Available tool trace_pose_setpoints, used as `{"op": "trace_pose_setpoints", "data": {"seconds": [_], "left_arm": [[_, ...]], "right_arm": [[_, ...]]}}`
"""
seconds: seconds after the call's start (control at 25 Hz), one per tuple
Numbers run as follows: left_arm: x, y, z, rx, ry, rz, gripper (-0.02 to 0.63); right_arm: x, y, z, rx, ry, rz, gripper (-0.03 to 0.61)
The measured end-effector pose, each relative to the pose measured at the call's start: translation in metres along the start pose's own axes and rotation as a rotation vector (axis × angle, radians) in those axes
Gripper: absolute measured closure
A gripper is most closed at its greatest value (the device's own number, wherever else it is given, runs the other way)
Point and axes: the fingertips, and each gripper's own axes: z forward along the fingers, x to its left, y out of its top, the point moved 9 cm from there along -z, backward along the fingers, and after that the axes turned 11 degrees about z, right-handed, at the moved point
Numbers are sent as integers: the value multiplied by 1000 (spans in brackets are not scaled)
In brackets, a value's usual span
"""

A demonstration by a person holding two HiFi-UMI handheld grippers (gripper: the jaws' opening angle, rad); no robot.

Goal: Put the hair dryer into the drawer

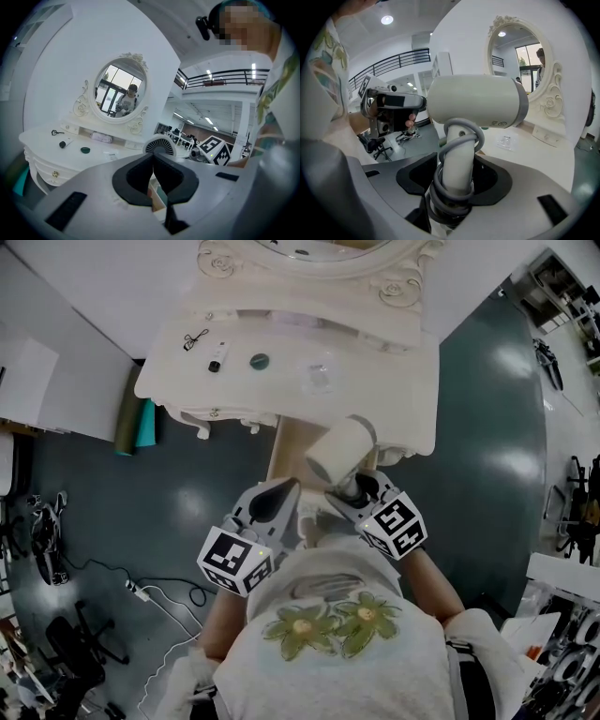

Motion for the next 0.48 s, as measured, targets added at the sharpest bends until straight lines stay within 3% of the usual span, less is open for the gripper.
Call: {"op": "trace_pose_setpoints", "data": {"seconds": [0.48], "left_arm": [[3,-14,8,27,19,-20,603]], "right_arm": [[-15,-8,13,61,4,-45,360]]}}
